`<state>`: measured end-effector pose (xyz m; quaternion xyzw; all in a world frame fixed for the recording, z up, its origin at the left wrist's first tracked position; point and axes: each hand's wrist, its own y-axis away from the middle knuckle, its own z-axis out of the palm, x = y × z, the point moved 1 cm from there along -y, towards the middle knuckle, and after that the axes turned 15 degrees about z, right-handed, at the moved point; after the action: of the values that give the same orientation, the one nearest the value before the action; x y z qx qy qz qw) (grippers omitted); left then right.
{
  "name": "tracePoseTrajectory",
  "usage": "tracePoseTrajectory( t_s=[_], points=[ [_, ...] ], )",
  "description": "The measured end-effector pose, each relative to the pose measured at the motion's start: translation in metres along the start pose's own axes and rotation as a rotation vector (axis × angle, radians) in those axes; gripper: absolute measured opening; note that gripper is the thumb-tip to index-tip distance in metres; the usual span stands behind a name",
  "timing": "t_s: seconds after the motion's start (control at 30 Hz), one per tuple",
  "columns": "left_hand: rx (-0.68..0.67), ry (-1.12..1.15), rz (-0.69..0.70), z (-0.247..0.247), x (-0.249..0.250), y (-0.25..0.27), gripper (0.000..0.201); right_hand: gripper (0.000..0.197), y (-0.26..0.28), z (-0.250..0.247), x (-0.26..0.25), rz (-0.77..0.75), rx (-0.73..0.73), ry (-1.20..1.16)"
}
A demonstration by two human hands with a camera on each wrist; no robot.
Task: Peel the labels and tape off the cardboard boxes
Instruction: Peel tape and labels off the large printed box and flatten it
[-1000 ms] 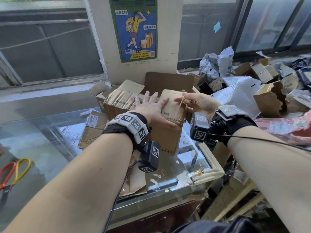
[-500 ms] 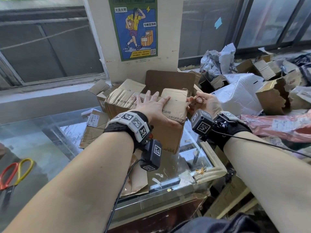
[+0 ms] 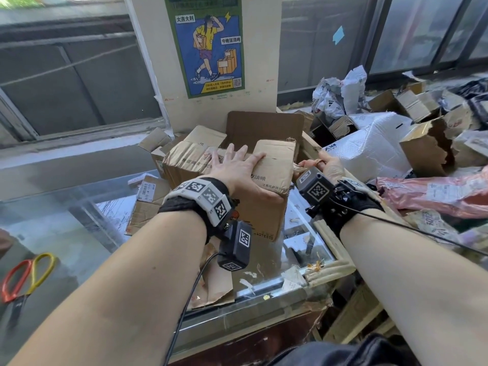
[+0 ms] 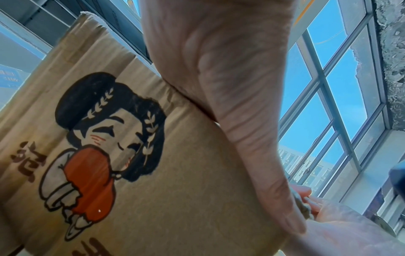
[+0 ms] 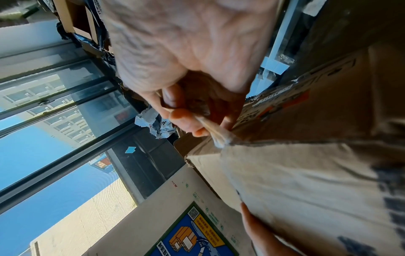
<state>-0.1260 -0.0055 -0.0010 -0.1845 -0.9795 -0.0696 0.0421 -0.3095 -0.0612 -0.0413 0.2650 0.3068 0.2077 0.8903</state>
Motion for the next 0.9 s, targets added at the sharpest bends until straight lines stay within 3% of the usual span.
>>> tracePoseTrajectory(
  t_s=[0.33, 0.47, 0.53, 0.63, 0.73, 0.9],
  points=[
    [0.070, 0.016, -0.009, 0.002, 0.001, 0.002, 0.120, 0.043, 0.001, -0.014, 0.003, 0.024, -0.007, -0.102],
    [0.167, 0.030, -0.006, 0.004, 0.001, 0.002, 0.118, 0.051, -0.001, -0.028, 0.010, 0.024, -0.118, -0.091],
    [0.179, 0.033, -0.005, 0.004, 0.001, 0.003, 0.117, 0.048, 0.005, -0.035, 0.010, 0.020, -0.087, 0.006],
    [0.171, 0.033, 0.006, 0.005, 0.001, 0.002, 0.117, 0.033, 0.003, -0.055, 0.009, 0.009, 0.128, 0.227],
    [0.161, 0.028, 0.004, 0.004, 0.002, 0.003, 0.118, 0.024, -0.006, -0.073, 0.012, -0.004, 0.298, 0.614],
    [0.144, 0.027, -0.008, 0.003, 0.002, 0.002, 0.117, 0.029, -0.015, -0.088, 0.009, 0.151, 0.348, 0.869]
  ],
)
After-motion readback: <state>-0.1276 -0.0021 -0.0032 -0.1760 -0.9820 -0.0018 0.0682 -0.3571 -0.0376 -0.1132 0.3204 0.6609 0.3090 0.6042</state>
